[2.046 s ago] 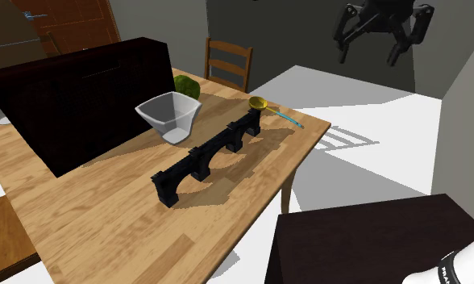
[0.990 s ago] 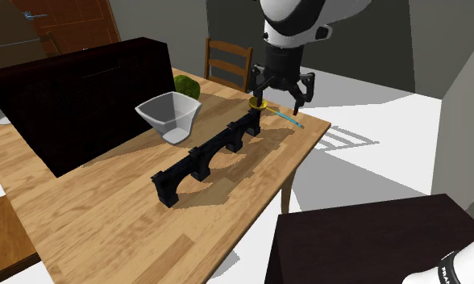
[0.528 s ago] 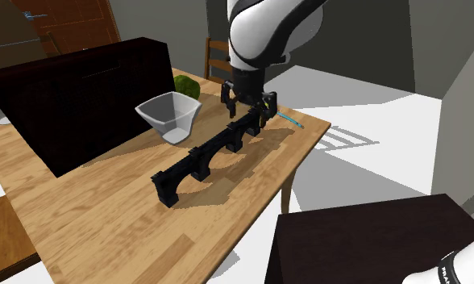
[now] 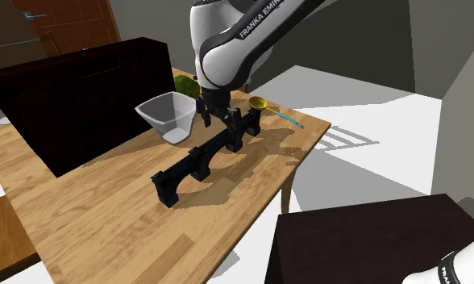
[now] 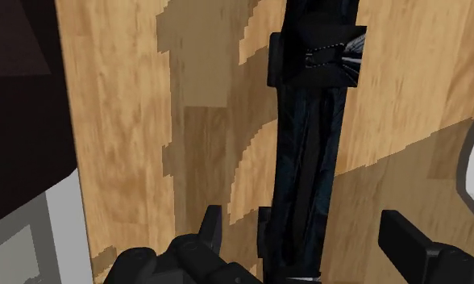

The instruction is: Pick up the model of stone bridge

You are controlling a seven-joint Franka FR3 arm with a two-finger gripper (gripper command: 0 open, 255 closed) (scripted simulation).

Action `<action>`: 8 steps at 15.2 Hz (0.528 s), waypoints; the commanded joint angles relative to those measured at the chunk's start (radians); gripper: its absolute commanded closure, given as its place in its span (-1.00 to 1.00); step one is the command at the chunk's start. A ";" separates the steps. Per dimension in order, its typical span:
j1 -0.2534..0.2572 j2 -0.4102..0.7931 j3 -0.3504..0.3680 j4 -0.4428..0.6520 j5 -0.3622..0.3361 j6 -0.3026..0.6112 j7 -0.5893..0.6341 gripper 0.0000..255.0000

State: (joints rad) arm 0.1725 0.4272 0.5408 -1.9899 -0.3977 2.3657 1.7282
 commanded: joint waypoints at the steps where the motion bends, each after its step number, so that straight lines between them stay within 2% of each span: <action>1: 0.024 0.046 -0.019 0.044 -0.023 -0.003 0.031 -1.00; 8: 0.053 0.119 -0.058 0.043 -0.078 0.064 0.070 -1.00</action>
State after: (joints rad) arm 0.2200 0.5321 0.4899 -1.9497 -0.4659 2.4192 1.7923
